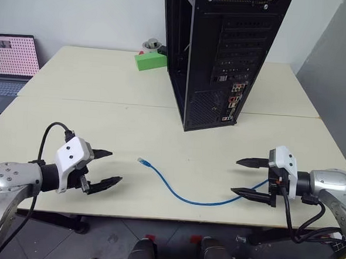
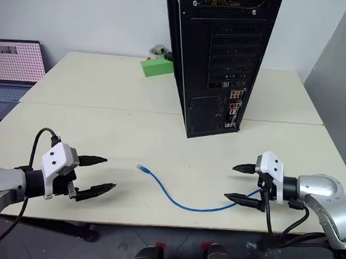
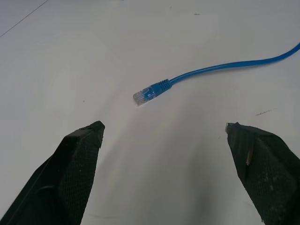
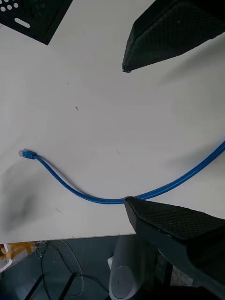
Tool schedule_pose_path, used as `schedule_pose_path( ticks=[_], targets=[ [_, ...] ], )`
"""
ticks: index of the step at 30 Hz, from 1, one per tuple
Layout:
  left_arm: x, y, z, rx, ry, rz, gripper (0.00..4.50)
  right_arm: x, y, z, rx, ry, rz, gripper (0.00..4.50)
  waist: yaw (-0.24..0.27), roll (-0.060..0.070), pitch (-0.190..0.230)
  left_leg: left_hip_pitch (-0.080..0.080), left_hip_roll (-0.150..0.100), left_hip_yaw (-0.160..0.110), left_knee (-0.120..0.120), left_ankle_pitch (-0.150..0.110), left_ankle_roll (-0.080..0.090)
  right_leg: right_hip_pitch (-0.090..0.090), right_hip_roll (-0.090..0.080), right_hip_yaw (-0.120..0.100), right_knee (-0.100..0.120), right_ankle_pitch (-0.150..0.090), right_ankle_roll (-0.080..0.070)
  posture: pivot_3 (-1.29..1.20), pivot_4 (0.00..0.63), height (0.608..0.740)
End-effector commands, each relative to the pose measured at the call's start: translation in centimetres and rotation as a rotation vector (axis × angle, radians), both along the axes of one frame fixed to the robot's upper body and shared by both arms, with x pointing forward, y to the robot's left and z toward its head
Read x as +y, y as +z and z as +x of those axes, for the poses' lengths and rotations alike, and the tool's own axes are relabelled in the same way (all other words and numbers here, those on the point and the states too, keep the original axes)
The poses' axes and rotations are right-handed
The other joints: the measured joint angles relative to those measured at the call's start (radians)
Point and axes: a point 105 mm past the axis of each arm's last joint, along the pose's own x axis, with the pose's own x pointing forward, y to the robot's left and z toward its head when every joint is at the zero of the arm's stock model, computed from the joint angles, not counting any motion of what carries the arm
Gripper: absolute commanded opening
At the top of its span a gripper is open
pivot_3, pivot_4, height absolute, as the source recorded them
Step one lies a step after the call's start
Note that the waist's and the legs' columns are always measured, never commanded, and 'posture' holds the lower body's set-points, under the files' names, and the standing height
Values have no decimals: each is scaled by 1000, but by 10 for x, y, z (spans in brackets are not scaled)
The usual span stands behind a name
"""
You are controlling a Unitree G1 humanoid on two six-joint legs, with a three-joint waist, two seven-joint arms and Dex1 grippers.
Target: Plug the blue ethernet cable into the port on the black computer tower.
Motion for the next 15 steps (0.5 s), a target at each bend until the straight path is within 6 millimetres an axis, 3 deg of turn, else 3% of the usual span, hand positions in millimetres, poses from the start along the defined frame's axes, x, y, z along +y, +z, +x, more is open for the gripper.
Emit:
schedule_pose_path(
  ticks=[1, 7, 15],
  targets=[
    [-5, 7, -1, -43, -37, 20, 4419, 4, 8, 1, -38, 20, 3, 4500, 0, 0, 0, 0, 0, 0, 0, 0, 0, 0, 0, 0, 0, 0, 0, 0, 150, 740],
    [-7, 3, -3, -31, -54, 34, 4419, 7, 6, 2, -43, 21, 1, 4500, 0, 0, 0, 0, 0, 0, 0, 0, 0, 0, 0, 0, 0, 0, 0, 0, 150, 740],
    [-14, -10, -7, -2, -94, 84, 4419, 36, -13, 5, -51, 51, -19, 4500, -1, 0, 0, 0, 0, 0, 0, 0, 0, 0, 0, 0, 1, 0, 0, 0, 150, 740]
  ],
)
